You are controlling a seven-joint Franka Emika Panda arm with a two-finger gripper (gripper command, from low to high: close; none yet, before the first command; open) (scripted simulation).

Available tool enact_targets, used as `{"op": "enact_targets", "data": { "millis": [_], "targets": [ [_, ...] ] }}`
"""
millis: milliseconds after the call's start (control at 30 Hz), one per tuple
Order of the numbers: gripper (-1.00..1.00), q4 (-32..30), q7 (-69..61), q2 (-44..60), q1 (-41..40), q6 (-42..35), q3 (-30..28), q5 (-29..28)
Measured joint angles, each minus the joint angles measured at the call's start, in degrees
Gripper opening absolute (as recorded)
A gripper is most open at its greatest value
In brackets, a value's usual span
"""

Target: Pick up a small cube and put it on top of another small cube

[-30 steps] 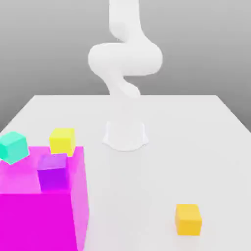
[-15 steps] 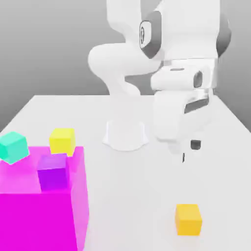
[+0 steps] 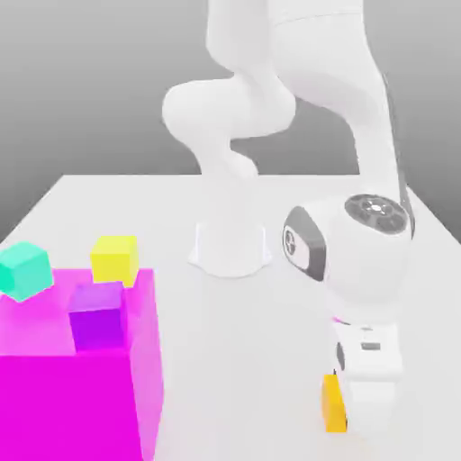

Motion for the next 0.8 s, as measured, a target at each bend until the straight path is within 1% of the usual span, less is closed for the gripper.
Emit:
{"op": "enact_targets", "data": {
  "millis": [133,300,333,433,533,633,800],
  "targets": [
    [-1.0,0.01,0.0,0.04,-0.02,-0.01,0.03,-0.03],
    [-1.0,-1.64,-1.08,-8.97,-0.82,-7.39,1.1,1.33],
    [-1.0,-1.59,-2.09,-10.89,-1.27,-9.3,0.7,0.75],
    [-1.0,-0.36,-7.77,-16.41,-4.26,-15.68,-1.38,-2.3],
    [-1.0,1.09,-15.06,-21.94,-8.52,-22.16,-3.07,-4.2],
    [-1.0,2.53,-23.31,-27.39,-10.97,-28.54,-4.75,-4.92],
    [-1.0,4.88,-37.96,-35.87,-13.68,-38.92,-9.96,-5.13]
  ]
}}
